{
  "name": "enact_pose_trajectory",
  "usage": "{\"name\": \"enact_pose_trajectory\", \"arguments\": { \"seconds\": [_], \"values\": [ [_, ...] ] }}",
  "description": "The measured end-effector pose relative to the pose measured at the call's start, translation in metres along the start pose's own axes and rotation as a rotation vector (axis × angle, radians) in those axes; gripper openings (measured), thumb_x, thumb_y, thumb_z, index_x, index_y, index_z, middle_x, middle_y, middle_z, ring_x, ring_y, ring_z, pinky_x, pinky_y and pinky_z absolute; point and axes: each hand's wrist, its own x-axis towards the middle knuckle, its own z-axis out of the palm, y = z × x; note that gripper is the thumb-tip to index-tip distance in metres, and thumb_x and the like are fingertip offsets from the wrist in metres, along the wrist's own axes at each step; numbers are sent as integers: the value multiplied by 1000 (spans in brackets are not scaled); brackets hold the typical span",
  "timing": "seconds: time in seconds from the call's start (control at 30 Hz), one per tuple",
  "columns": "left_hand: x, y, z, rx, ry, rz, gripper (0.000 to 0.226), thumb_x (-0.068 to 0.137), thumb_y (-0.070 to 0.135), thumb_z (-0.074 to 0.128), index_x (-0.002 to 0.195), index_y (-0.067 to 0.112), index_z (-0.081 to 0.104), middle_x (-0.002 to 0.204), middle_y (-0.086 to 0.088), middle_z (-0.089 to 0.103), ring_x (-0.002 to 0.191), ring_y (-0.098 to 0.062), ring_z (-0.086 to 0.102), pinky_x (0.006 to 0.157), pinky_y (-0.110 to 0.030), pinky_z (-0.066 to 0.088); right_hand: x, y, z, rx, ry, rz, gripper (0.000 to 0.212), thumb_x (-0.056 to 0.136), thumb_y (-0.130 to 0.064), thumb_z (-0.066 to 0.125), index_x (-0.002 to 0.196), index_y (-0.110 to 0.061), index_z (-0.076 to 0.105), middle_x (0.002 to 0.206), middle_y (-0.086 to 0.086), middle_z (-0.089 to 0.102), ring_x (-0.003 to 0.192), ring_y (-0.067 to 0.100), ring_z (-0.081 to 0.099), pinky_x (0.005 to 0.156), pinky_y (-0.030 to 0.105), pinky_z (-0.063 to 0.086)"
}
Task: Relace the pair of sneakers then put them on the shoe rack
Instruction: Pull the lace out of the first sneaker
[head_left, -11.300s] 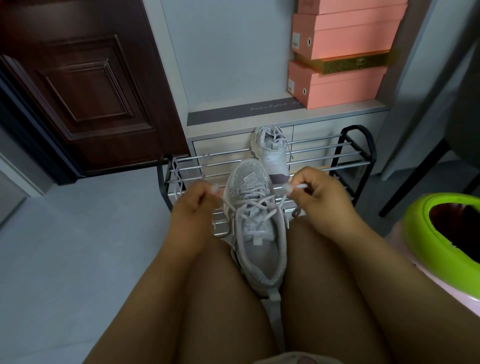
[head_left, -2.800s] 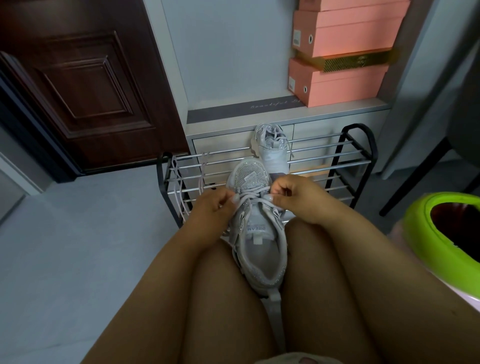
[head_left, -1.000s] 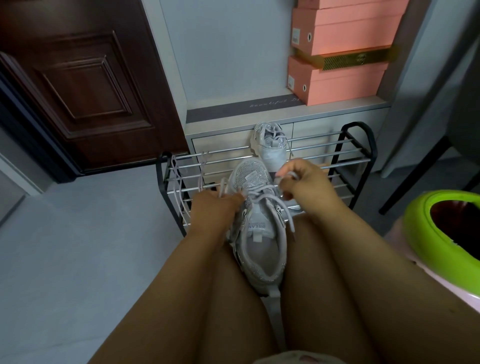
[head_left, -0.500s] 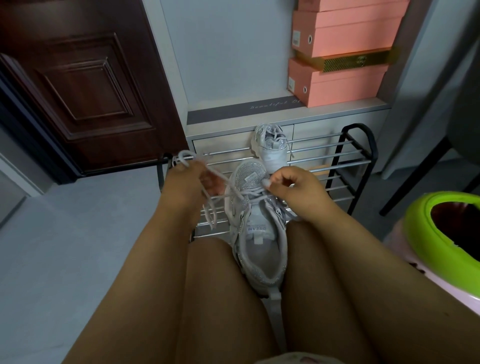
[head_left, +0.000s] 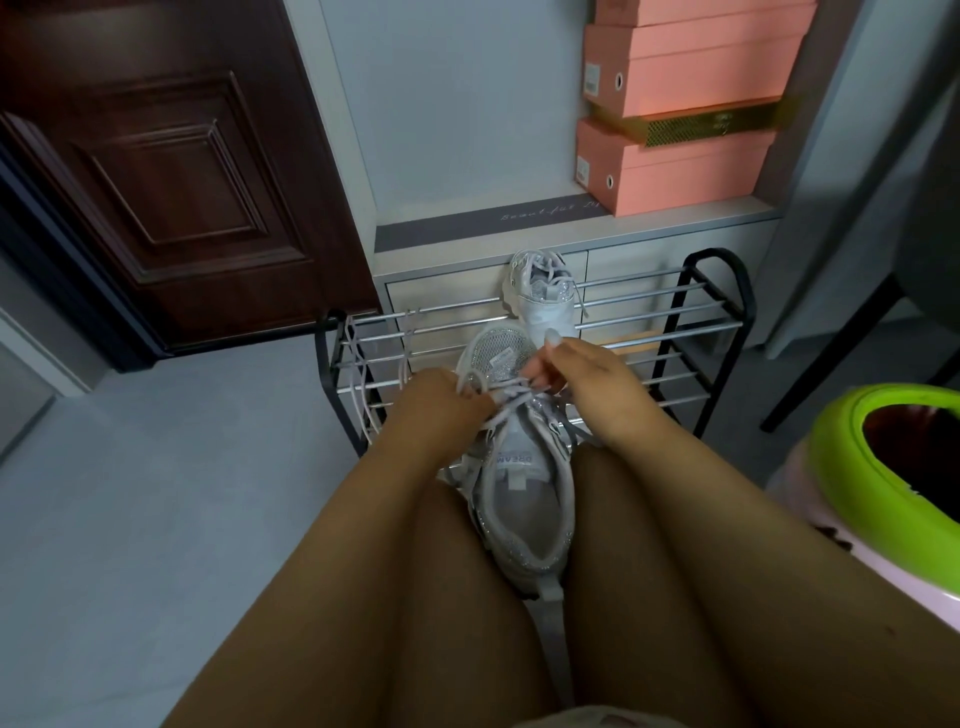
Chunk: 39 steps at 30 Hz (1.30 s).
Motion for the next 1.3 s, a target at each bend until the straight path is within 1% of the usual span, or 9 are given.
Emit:
{"name": "enact_pose_trajectory", "arguments": {
  "seconds": [0.23,0.37,0.5,0.6,0.8,0.97,1.1,1.2,1.3],
  "values": [
    [11,4,-44,-1059,75,-20,22,96,12,49,76,11,57,60,-2,57,53,-13,54,62,-30,50,3,6,-3,-34,-2,28,41,101,-28,35,85,-7,66,70,0,58,55,-2,50,58,11,40],
    [9,10,-45,-457,60,-142,20,90,18,57,74,7,62,47,2,54,38,-9,48,52,-23,43,5,6,-2,-21,17,29,37,100,-21,36,83,-7,65,70,1,59,53,-3,50,54,6,39],
    [4,-2,-19,46,-114,-141,45,81,49,67,66,6,60,60,-8,60,52,-21,59,57,-25,49,3,6,-1,-31,17,21,39,100,-25,38,84,-4,67,69,1,59,60,6,51,59,12,40],
    [2,-4,-15,-88,-86,-15,30,84,30,68,72,3,64,62,-10,52,53,-17,47,52,-21,41,2,8,-1,-38,9,5,43,99,-32,40,83,-3,67,68,1,58,62,8,51,62,17,40],
    [2,11,-55,-933,87,133,28,91,15,55,63,14,56,44,5,43,41,-9,38,53,-25,37,5,13,-1,-60,2,4,35,99,-31,40,77,-17,64,63,-3,56,62,12,51,68,28,42],
    [-7,19,-50,-472,13,81,25,85,18,56,64,10,67,58,-4,59,55,-17,49,60,-28,40,11,8,-1,-271,-58,-50,32,97,-37,43,71,-24,58,62,-5,54,63,14,51,69,32,44],
    [-8,13,-38,-379,-140,8,60,91,57,39,81,10,76,74,-3,65,75,-16,56,80,-33,45,17,-1,2,-710,-156,-197,35,98,-42,39,81,-18,57,76,4,54,78,21,51,62,30,34],
    [7,15,-31,-349,-44,-41,36,95,35,50,73,18,73,72,-1,65,78,-19,57,75,-30,45,22,-14,3,-822,-249,-163,41,98,-45,34,74,-18,53,73,2,47,81,23,47,69,31,36],
    [12,11,-20,-136,-65,118,14,90,15,58,83,10,70,78,-7,66,71,-16,56,69,-27,45,23,-33,5,-659,-340,70,51,95,-57,30,67,-22,54,70,-2,52,75,19,51,63,27,36]
  ]
}}
